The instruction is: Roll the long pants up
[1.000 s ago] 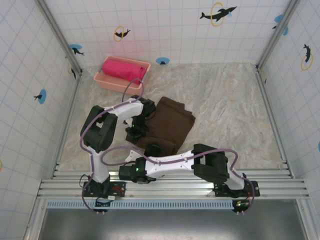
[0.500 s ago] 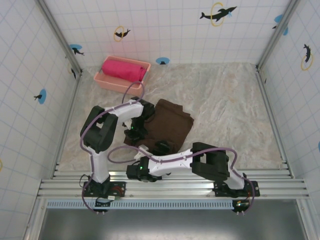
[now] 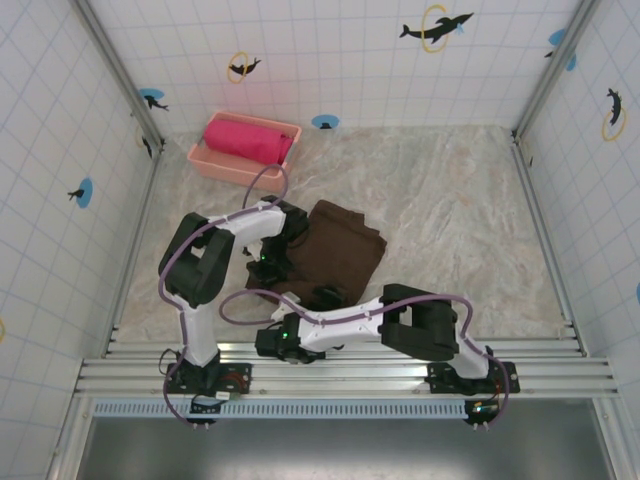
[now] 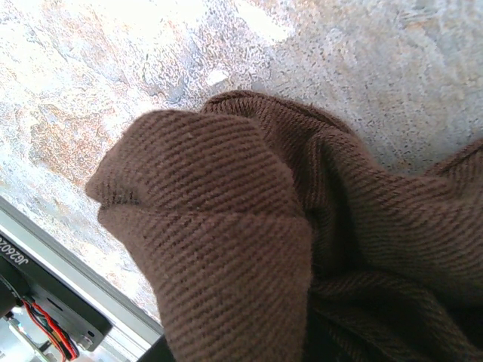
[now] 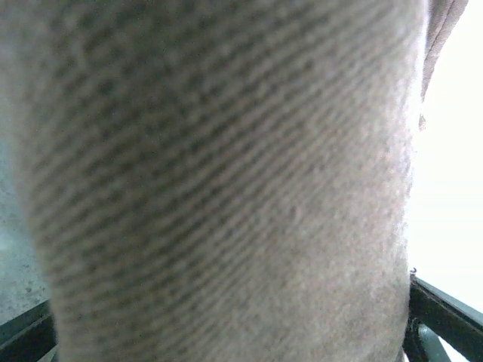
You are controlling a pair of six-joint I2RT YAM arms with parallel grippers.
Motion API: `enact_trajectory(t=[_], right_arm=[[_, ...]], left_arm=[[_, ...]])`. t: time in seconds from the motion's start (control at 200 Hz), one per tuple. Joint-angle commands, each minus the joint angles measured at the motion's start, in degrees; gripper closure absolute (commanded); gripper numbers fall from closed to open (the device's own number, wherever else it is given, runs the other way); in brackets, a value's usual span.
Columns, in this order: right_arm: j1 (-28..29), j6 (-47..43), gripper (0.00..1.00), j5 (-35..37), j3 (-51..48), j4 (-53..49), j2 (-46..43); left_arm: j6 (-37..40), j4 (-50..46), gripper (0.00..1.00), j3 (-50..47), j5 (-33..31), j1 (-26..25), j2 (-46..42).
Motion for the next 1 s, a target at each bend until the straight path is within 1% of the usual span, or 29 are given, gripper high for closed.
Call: enact_trajectory(t=[0.0, 0.045, 0.135, 0.185, 0.23, 0.25, 0.305, 0.39, 0.505, 0.56, 0.615, 0.671, 0.721, 0.756, 0.801, 0.891, 0.966, 0.996], right_arm=[[-0.05, 0.4, 0.14, -4.24, 1.13, 1.33, 3.89], [0.09, 0.13, 0.23, -5.36, 1.25, 1.69, 4.51], [0.52, -0.33, 0.47, -6.9, 1.67, 2.13, 5.67], [0.74, -0.41, 0.55, -7.41, 1.92, 2.11, 6.23], [0.74, -0.5, 0.68, -7.96, 2.03, 2.12, 6.64], [0.81, -0.5, 0.73, -8.18, 2.05, 2.11, 6.88], [0.81, -0.75, 0.75, -8.52, 2.18, 2.07, 7.3], [1.09, -0.86, 0.83, -7.25, 2.48, 1.54, 8.0], [1.52, -0.76, 0.83, -4.07, 2.63, 1.08, 9.5], [1.53, -0.51, 0.88, -2.5, 2.32, 1.02, 9.6], [1.75, 0.29, 0.94, 0.34, 2.69, 0.06, 12.08], [1.88, 1.42, 0.94, 4.29, 3.5, -1.88, 13.55], [1.88, 2.6, 0.91, 7.84, 4.34, -3.7, 14.99], [1.95, 3.76, 0.8, 10.08, 5.05, -5.15, 16.13], [1.97, 4.55, 0.7, 11.98, 5.7, -6.08, 17.14], [1.97, 5.24, 0.46, 13.64, 6.24, -6.34, 18.8], [1.88, 6.1, 0.36, 14.73, 6.78, -6.82, 20.02], [1.88, 6.59, 0.35, 15.21, 7.07, -7.18, 20.46]], left_arm=[[0.46, 1.34, 1.0, -1.58, -1.62, -0.42, 2.01], [0.37, 1.24, 1.0, -1.19, -1.67, -0.38, 2.14], [-0.05, 1.24, 1.0, -0.49, -1.42, -0.39, 2.56], [-0.28, 1.33, 1.0, -0.21, -1.19, -0.39, 2.75], [-0.58, 1.51, 1.0, -0.06, -0.99, -0.36, 2.97], [-0.67, 1.51, 1.0, 0.0, -0.97, -0.41, 2.94], [-1.07, 1.51, 1.0, 0.11, -0.89, -0.44, 3.09], [-1.54, 1.85, 1.0, 0.16, -0.66, -0.39, 3.19], [-1.72, 1.87, 1.0, 0.71, -0.35, -0.43, 3.54], [-1.74, 1.32, 1.0, 1.25, -0.44, -0.49, 3.76], [-1.98, 0.74, 1.0, 1.69, -0.28, -0.43, 3.82], [-2.31, 0.54, 1.0, 1.98, 0.03, -0.37, 3.73], [-2.56, 0.25, 1.0, 2.34, 0.3, -0.44, 3.88], [-2.79, -0.19, 1.0, 2.72, 0.51, -0.37, 4.14], [-2.97, -0.58, 1.0, 3.11, 0.91, -0.33, 4.57], [-2.97, -1.38, 1.0, 4.06, 0.79, -0.32, 5.25], [-2.89, -1.89, 1.0, 4.91, 0.86, -0.33, 5.56], [-2.84, -2.08, 1.0, 5.23, 0.71, -0.36, 5.65]])
